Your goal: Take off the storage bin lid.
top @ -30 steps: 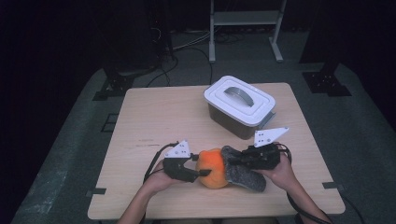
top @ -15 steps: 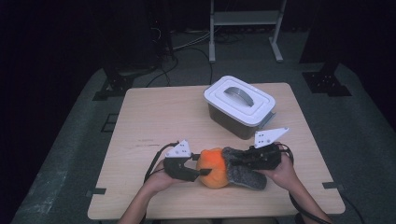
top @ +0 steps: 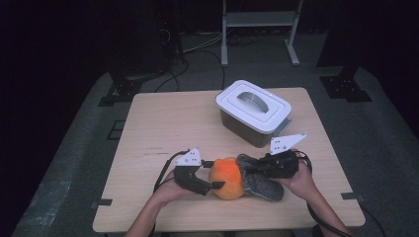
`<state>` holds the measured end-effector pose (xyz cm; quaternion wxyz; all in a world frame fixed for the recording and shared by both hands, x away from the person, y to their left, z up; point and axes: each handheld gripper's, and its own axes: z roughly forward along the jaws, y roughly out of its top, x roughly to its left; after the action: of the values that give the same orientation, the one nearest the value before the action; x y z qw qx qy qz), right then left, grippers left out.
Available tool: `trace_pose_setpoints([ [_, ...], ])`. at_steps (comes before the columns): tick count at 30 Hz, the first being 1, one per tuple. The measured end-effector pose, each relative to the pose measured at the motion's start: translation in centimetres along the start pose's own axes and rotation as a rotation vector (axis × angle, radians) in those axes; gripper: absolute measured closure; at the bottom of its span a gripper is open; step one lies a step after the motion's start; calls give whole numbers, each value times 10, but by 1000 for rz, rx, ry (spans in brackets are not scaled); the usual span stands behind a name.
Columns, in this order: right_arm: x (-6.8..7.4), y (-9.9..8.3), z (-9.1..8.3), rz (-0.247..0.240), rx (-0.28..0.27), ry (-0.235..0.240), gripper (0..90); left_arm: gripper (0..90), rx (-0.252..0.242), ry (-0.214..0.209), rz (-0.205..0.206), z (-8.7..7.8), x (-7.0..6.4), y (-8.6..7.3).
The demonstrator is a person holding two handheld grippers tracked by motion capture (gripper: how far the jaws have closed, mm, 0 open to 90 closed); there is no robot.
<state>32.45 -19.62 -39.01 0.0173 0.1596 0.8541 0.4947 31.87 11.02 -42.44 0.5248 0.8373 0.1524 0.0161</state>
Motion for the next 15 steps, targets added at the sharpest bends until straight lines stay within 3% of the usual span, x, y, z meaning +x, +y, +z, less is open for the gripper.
trace_pose_setpoints([
  [2,2,3,-1,-17,2,-11,782,315,1,16,23,-1,-2,2],
  [5,6,10,-6,-35,-19,-10,784,403,-6,32,23,-1,-4,5],
  [7,12,16,-7,-61,-41,-3,784,421,-4,35,27,1,-7,7],
  [8,20,21,-2,-89,-29,-4,783,423,7,45,43,4,-10,10],
  [11,24,22,3,-102,-12,-10,782,425,12,53,43,4,-9,10],
  [15,16,14,2,-76,-1,12,782,427,9,53,32,1,-6,8],
])
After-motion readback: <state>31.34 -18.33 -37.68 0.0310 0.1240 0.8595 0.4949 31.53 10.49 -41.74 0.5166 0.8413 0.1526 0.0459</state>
